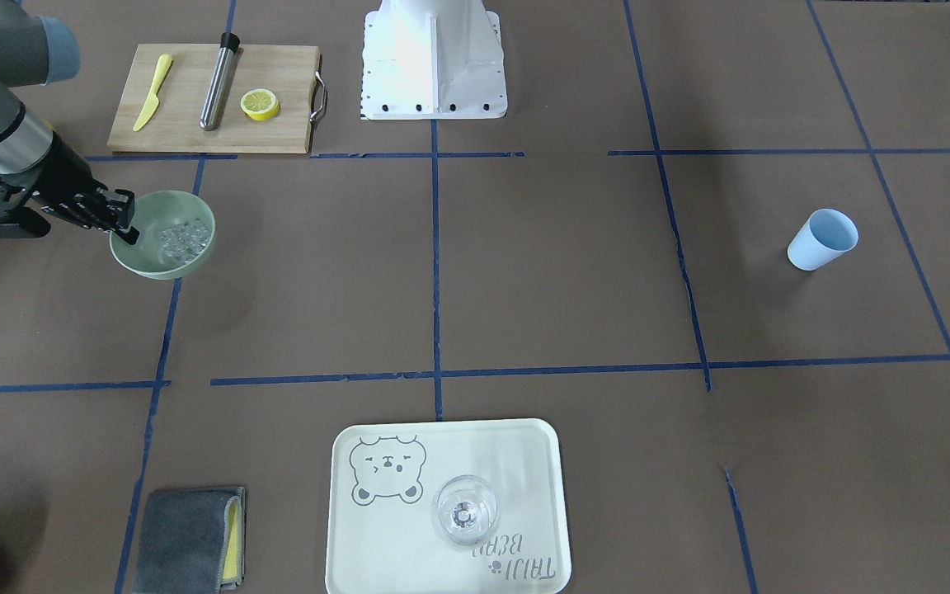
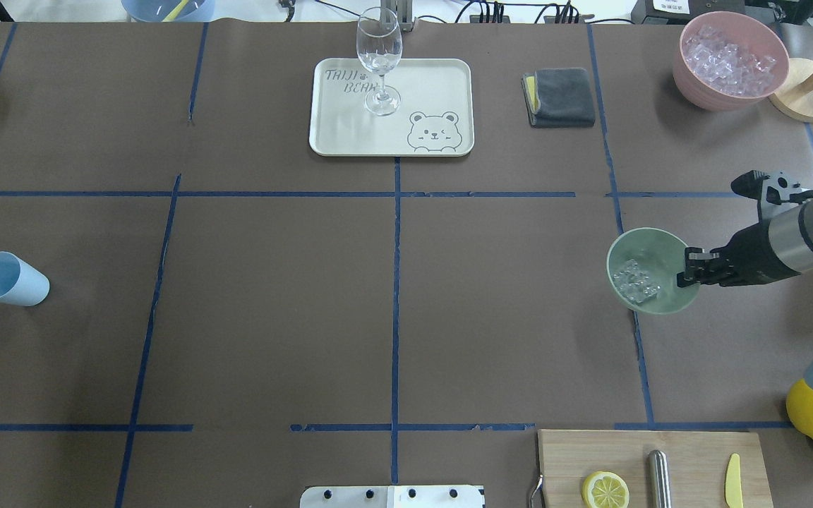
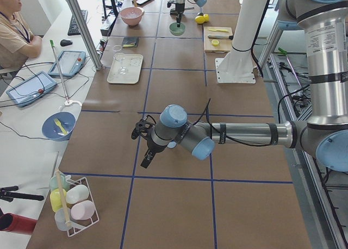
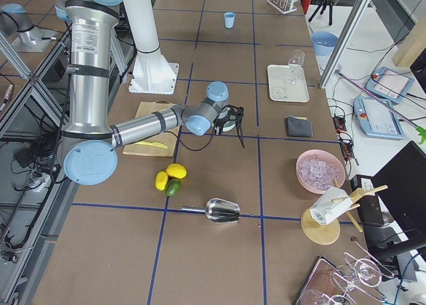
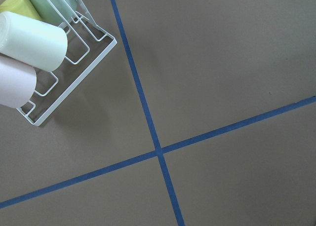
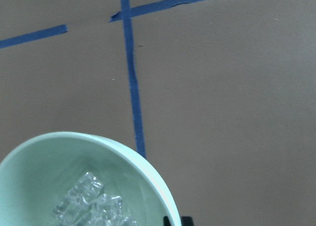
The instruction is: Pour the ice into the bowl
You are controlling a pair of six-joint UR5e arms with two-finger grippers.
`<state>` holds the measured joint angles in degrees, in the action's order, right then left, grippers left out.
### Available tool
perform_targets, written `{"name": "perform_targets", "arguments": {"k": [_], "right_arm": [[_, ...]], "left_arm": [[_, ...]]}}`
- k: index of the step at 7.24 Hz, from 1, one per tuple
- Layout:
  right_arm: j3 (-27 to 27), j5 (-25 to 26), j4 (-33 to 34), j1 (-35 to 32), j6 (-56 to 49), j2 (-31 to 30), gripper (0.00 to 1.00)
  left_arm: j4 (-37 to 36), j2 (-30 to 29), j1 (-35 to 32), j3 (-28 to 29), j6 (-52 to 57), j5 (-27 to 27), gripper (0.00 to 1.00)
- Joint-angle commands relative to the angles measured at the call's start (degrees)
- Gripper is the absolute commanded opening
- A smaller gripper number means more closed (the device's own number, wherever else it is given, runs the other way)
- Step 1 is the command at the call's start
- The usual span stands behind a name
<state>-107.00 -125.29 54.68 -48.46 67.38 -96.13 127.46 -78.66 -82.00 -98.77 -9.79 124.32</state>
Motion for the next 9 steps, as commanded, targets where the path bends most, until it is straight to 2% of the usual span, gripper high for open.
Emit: {"name": "perform_targets", "arguments": {"k": [1,3,5,6,8,9], "right_arm": [[3.62,-2.41,-3.7,-1.55,-1.37,-3.18,0.0],[6.52,-2.33,-3.79,-1.38,-1.37,-3.11,0.0],[6.71,-2.51,-3.79,-1.29,-1.37,-2.93,0.0],[6.36,-2.59,-3.79,-1.37,-1.11,-3.1,0.99],[6.01,-3.12,-3.79,-2.94,-1.46,-3.28,1.0],[5.92,-6.6,-3.18,-8.09,-4.07,-3.28,1.0]], "left_arm": [[-0.02,1.13,0.17,-0.11,0.3,0.13,1.0],[-0.11,1.58,0.18,-1.77,0.3,0.13,1.0],[-0.11,1.58,0.18,-2.21,0.21,0.13,1.0],[-0.11,1.58,0.18,-2.21,0.12,0.13,1.0],[-0.11,1.49,0.26,-2.13,-0.05,0.13,1.0],[-0.11,1.49,0.26,-2.21,-0.14,0.04,1.0]]}}
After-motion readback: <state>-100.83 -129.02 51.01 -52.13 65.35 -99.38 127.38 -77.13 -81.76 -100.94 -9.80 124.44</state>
